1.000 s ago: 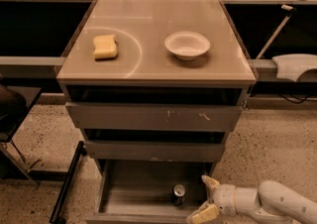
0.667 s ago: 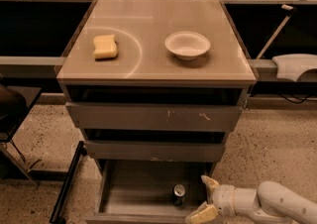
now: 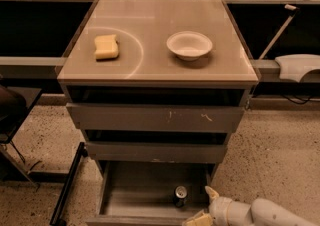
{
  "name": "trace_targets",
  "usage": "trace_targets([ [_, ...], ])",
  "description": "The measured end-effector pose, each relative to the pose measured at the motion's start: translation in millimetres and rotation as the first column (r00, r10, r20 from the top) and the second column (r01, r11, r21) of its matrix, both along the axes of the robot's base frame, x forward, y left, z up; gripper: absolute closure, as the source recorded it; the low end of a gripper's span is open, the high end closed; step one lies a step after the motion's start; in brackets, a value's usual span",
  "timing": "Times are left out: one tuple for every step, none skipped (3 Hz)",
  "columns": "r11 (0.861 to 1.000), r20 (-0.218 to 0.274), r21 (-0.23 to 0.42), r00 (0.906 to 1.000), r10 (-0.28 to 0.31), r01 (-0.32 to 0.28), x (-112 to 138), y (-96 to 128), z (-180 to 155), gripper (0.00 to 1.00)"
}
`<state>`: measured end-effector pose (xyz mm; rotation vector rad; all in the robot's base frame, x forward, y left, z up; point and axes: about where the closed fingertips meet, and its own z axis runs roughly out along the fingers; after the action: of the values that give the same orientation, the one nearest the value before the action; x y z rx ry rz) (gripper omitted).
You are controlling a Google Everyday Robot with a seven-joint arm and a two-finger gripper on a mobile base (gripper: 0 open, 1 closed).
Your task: Pick pepsi can from bottom drawer and place on counter
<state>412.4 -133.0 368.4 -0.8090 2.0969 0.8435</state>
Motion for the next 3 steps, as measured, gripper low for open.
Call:
trace_targets([
  [0.988, 0.104, -0.058, 0.985, -0.138, 0.144, 22.1, -18.6, -62.5, 0.0],
  [0.981, 0.067, -0.063, 0.9816, -0.179, 0.183, 10.9, -8.2, -100.0, 0.0],
  [0.982, 0.067, -0.054, 0.9819, -0.177, 0.181, 14.5, -5.7, -103.0, 0.0],
])
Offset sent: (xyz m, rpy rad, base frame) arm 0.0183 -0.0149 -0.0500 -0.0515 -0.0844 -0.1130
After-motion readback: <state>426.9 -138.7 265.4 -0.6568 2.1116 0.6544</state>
